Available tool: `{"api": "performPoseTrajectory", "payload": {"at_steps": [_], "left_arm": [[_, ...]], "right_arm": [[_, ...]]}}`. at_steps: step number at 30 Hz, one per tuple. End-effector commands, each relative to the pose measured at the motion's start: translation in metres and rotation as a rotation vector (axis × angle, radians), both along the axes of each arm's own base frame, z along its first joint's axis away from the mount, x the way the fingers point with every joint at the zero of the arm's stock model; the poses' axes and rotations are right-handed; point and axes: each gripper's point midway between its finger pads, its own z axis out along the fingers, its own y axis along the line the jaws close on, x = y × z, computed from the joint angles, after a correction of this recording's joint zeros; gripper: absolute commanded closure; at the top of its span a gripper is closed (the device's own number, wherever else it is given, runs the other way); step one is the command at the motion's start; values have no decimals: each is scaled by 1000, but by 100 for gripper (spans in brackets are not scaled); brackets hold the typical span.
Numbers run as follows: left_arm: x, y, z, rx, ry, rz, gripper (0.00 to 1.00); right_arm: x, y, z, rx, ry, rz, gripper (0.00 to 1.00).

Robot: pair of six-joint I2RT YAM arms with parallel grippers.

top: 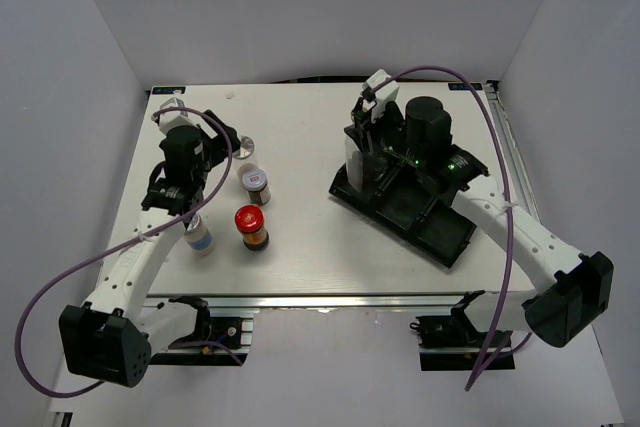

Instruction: Organize the condiment bottles

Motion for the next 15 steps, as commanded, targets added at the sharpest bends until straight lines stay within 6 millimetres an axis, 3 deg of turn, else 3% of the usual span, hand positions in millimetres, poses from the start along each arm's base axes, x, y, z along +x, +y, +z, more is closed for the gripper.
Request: {"api": "performPoseTrajectory", "payload": {"at_steps": [1,15], "left_arm": [[4,-5,8,-11,-22,-18,2],[15,-4,-6,19,35,-9,2]], "right_arm": [[7,-2,61,74,-176,14,100],[50,-16,13,57,-121,-34,100]]}}
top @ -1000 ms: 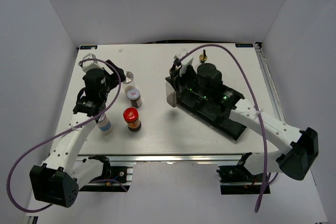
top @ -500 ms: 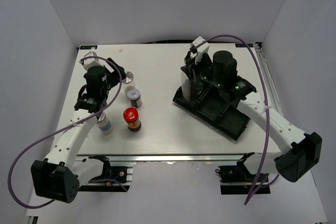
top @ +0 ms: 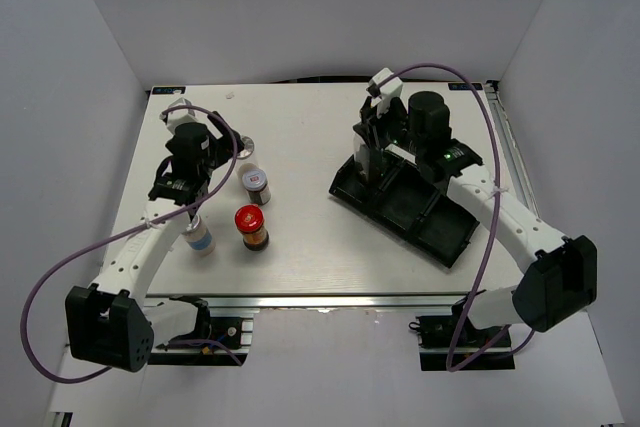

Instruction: Organize the condiment bottles

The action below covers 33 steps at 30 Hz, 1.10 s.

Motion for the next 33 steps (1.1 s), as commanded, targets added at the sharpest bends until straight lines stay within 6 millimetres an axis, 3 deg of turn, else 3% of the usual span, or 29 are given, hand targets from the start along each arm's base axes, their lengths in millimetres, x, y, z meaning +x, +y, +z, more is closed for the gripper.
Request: {"api": "performPoseTrajectory", "payload": {"at_steps": [1,5,16,18,21,23,28,33], "left_arm": [[5,-1,20,3,-38,-1,2],[5,0,15,6,-31,2,2],[12,-3,8,15,-10,-8,2],[10,-2,7,17,-12,-2,2],[9,-1,8,20,-11,-2,2],[8,-1,7,17,-12,-4,2],[6,-1,8,15,-19,-7,2],[-6,11,2,40,-8,42,2]], "right_arm": [[17,4,43,85,-155,-6,100],[16,7,25,86,-131,17,100],[22,5,7,114,-103,-17,100],[20,4,6,118,-98,-19,94],[20,1,4,125,-93,-39,71],[20,0,0,118,-79,-46,65],[17,-3,-1,112,-60,-57,62],[17,1,-18,85,2,-39,59]]}}
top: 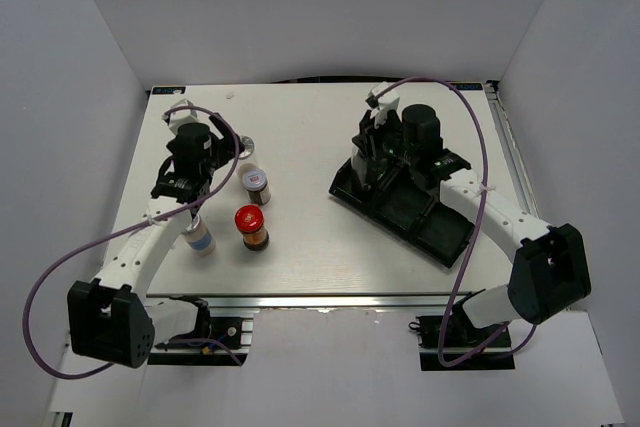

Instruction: Organize the condiment bottles

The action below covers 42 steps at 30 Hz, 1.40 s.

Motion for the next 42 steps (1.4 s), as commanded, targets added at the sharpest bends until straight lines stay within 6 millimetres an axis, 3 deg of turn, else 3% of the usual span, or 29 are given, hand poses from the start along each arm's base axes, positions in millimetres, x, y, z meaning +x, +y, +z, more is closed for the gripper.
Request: {"api": "performPoseTrajectory", "payload": {"at_steps": [1,11,16,18,28,32,36,38,39,41,42], "left_arm": [[-12,12,12,19,-44,46,2],[-19,20,6,47,-8,79,2],[-19,17,11,32,-15,68,2],[-19,18,12,31,-11,74,2],[-23,19,8,19,9,86,2],[-27,20,6,13,27,96,2],[-36,25,2,11,56,128,2],[-42,28,4,2,54,146,2],[-44,26,4,-8,54,136,2],[-52,26,8,-27,40,131,2],[-56,26,7,-31,47,130,2]], "right_arm": [[6,4,35,53,-78,7,57],[-2,-4,24,83,-59,-31,38],[-5,-15,43,95,-88,-83,24],[-7,-21,53,103,-104,-105,13],[-31,-57,67,81,-56,-233,11],[-62,-57,80,102,-8,-166,11],[-121,-42,127,119,-55,69,11],[-141,-36,132,101,-77,144,11],[-161,-21,136,99,-89,231,10],[-177,-6,136,55,-110,320,11],[-190,18,128,28,-93,398,10]]}}
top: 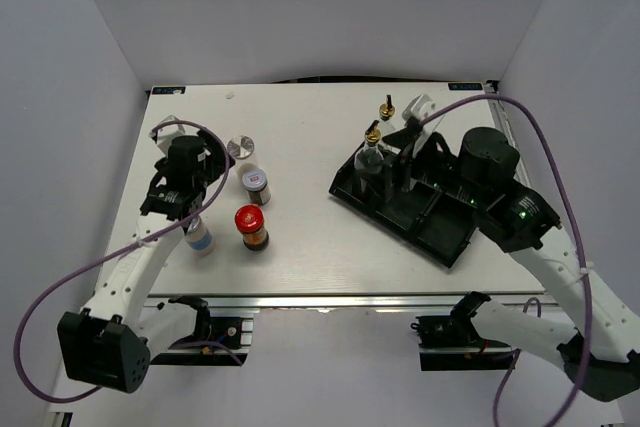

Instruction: Organize the condiment bottles

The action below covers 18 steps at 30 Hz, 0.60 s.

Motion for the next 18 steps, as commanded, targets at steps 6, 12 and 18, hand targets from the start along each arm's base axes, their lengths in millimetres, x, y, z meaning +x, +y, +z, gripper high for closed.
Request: {"api": "performPoseTrajectory", "payload": {"at_steps": [6,12,18], "left_arm": [[-38,17,7,23,32,56,2],[-37,19,0,22,8,67,2],[-27,18,5,5,-52,81,2]], "right_arm": [[-58,123,-64,-274,57,387,11],[-49,186,-120,-257,126,394,11],[-39,232,-163,-238,171,377,10]]}}
